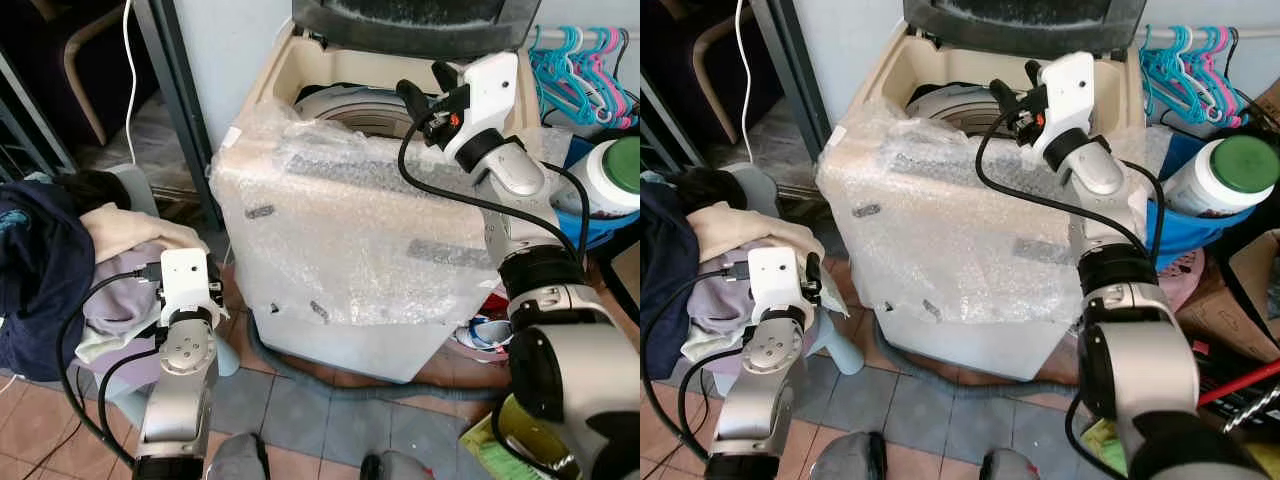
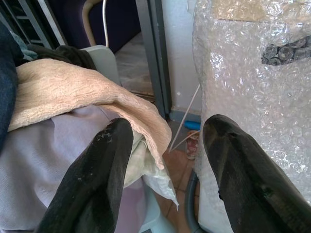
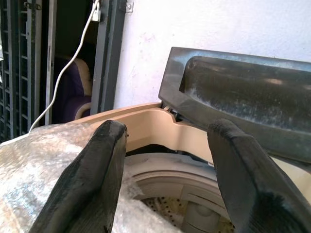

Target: Clothes washing

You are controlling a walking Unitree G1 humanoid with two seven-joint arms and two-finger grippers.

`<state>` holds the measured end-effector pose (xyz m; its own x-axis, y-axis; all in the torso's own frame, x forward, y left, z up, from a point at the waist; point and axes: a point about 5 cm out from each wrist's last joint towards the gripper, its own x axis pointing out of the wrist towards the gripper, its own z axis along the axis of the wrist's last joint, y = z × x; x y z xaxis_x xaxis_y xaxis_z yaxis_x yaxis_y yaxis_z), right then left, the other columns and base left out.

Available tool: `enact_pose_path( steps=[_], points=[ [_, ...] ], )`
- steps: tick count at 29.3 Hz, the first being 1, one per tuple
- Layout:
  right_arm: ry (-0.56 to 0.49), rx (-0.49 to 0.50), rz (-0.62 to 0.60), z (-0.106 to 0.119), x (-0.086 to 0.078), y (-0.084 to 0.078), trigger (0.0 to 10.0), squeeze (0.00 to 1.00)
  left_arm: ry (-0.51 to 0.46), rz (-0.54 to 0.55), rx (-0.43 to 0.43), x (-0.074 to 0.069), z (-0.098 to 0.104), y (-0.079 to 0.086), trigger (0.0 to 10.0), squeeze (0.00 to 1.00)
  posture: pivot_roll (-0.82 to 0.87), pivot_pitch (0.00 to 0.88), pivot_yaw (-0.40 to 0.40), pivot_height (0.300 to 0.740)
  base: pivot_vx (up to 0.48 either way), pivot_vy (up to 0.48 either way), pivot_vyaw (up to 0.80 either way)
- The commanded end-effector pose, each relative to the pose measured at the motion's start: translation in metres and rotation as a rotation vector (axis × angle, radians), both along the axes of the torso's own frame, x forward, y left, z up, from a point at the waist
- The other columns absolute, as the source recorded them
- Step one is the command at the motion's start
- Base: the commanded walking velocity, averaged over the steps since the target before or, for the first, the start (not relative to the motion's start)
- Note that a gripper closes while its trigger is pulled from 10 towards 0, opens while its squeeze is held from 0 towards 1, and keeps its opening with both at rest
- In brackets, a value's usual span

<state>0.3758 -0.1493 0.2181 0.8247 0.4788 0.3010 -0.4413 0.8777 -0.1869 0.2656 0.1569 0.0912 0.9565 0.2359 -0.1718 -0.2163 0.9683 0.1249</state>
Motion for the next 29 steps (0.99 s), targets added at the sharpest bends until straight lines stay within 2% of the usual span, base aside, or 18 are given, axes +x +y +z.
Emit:
enact_pose_path(
  steps=[1, 4, 10, 13, 16, 19, 23, 27, 29],
  points=[
    [-0.035, -0.031, 0.075, 0.004, -0.009, 0.011, 10.0, 1.0, -0.019, 0.001, -0.016, 0.002, 0.003, 0.001, 10.0, 0.0, 0.0, 0.045, 0.034, 0.74, 0.0, 0.48, 0.0],
    [-0.031, -0.122, 0.153, -0.01, -0.021, 0.021, 10.0, 1.0, -0.026, -0.019, -0.029, 0.006, 0.006, -0.003, 10.0, 0.0, -0.01, 0.046, 0.04, 0.74, 0.0, 0.48, 0.8],
    [0.021, -0.181, 0.172, -0.027, -0.03, 0.018, 10.0, 1.0, -0.024, -0.04, -0.036, 0.009, 0.006, -0.009, 10.0, 0.0, -0.03, 0.039, 0.051, 0.74, 0.0, 0.48, 0.71],
    [0.036, -0.185, 0.171, -0.034, -0.037, 0.019, 10.0, 1.0, -0.034, -0.053, -0.036, 0.011, 0.007, -0.012, 10.0, 0.0, -0.02, 0.029, 0.055, 0.74, 0.0, 0.48, 0.0],
    [0.044, -0.133, 0.14, -0.035, -0.04, 0.021, 10.0, 1.0, -0.04, -0.055, -0.034, 0.013, 0.009, -0.011, 10.0, 0.0, -0.02, 0.025, 0.054, 0.74, 0.0, 0.48, 0.0],
    [0.057, -0.037, 0.082, -0.034, -0.042, 0.022, 10.0, 1.0, -0.047, -0.054, -0.034, 0.014, 0.011, -0.011, 10.0, 0.0, -0.01, 0.025, 0.054, 0.74, 0.0, 0.48, 0.0],
    [0.075, 0.081, -0.085, -0.042, -0.047, 0.013, 10.0, 1.0, -0.024, -0.044, -0.044, 0.01, 0.005, -0.013, 10.0, 0.0, -0.01, 0.02, 0.056, 0.74, 0.0, 0.468, 0.0],
    [0.089, 0.106, -0.152, -0.051, -0.051, 0.009, 10.0, 1.0, -0.041, -0.034, -0.049, 0.012, 0.005, -0.011, 10.0, 0.0, -0.02, 0.02, 0.071, 0.74, 0.0, 0.468, 0.4],
    [0.092, 0.105, -0.159, -0.052, -0.053, 0.01, 10.0, 1.0, -0.072, -0.041, -0.016, 0.014, 0.008, -0.011, 10.0, 0.0, -0.03, 0.019, 0.072, 0.74, 0.0, 0.0, 0.8]
  ],
)
